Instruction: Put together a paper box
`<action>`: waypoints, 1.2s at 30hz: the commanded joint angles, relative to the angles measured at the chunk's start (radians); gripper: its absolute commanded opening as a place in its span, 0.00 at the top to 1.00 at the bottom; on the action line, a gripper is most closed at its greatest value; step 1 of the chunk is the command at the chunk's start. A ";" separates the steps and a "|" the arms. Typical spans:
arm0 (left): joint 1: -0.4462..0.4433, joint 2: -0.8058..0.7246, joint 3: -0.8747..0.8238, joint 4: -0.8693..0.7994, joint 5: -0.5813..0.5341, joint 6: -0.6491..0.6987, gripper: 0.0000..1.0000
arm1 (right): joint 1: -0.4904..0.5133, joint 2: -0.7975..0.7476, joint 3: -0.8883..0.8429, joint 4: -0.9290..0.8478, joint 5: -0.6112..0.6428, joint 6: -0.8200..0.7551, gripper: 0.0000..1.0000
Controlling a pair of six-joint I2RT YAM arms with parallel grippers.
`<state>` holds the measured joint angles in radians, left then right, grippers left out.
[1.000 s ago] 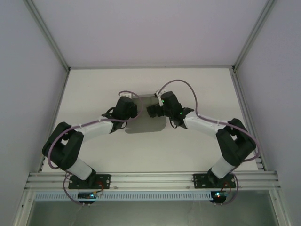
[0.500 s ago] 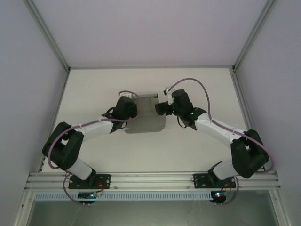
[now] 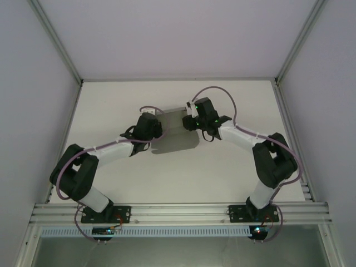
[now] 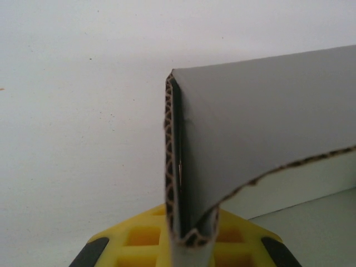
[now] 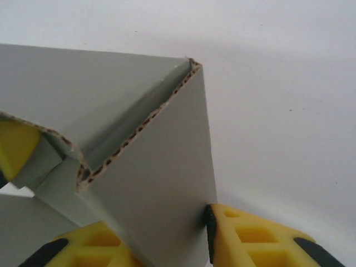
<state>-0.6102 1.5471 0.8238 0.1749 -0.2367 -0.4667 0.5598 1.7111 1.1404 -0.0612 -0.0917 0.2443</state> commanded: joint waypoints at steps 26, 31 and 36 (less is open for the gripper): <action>-0.016 -0.038 0.043 -0.040 -0.035 -0.007 1.00 | 0.082 0.292 0.309 -0.467 1.049 0.277 1.00; -0.017 -0.033 0.043 -0.037 -0.024 -0.008 1.00 | 0.039 0.198 0.145 -0.118 0.625 0.138 0.91; -0.017 -0.020 0.046 -0.038 -0.020 -0.008 1.00 | 0.005 0.091 -0.023 0.174 0.291 0.105 0.84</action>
<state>-0.6361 1.5475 0.8448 0.1345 -0.2321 -0.4690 0.6342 1.8286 1.1805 -0.0231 0.2871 0.3908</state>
